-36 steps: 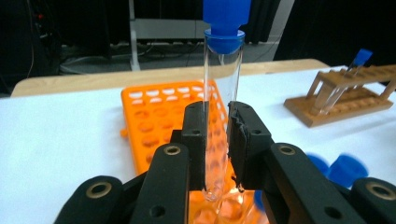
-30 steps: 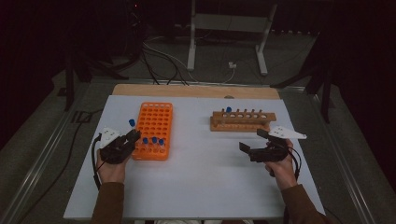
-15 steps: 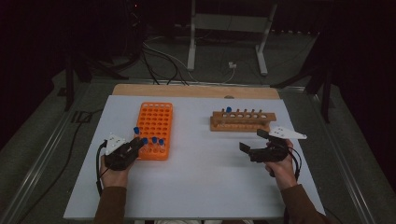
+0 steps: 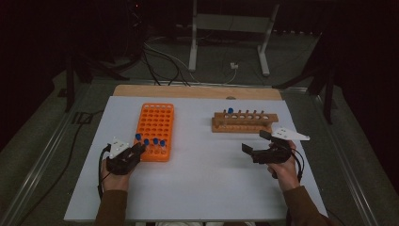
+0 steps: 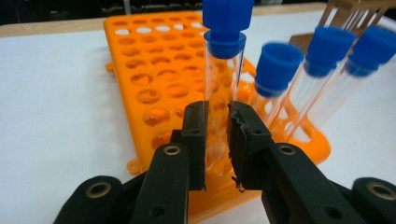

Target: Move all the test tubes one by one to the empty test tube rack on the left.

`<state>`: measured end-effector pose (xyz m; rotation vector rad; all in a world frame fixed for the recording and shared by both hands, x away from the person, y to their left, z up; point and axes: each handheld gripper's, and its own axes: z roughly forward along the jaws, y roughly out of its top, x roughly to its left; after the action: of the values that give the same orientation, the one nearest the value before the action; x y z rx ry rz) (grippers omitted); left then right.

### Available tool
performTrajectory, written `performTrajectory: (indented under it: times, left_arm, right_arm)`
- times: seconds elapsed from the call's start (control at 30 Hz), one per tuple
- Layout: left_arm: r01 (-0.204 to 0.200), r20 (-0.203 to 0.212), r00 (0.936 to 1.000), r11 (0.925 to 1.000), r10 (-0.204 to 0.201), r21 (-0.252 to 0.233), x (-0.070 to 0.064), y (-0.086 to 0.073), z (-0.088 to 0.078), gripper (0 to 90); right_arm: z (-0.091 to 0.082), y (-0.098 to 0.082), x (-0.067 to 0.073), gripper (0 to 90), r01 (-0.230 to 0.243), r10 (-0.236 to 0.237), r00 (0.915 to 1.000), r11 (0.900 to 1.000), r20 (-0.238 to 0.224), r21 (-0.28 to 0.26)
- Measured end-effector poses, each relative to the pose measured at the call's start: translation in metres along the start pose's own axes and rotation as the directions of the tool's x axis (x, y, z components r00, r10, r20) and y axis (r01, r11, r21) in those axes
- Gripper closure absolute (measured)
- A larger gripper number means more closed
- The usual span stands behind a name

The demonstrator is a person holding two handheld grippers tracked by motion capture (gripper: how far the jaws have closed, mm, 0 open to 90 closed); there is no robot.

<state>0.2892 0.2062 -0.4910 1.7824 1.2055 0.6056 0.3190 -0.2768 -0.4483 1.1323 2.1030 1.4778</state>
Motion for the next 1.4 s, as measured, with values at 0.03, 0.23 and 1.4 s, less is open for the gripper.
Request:
performTrajectory:
  times: [0.03, 0.23, 1.4]
  left_arm:
    - [-0.006, -0.003, 1.0000, 1.0000, 0.006, 0.006, 0.000, 0.000, 0.000, 78.2]
    - [-0.022, -0.009, 0.9997, 0.9988, 0.023, 0.044, -0.001, -0.003, 0.002, 78.3]
    - [0.054, 0.057, 0.9969, 0.9985, -0.053, -0.012, 0.005, -0.004, -0.014, 48.3]
  right_arm:
    - [0.000, 0.000, 0.000, 0.0, 0.001, -0.001, 1.0000, 1.000, 0.000, 0.001]
    - [0.001, -0.001, 0.000, 0.0, 0.000, 0.000, 1.0000, 1.000, -0.003, 0.002]
    - [0.004, 0.000, 0.002, 0.0, 0.008, -0.008, 1.0000, 1.000, -0.005, 0.008]
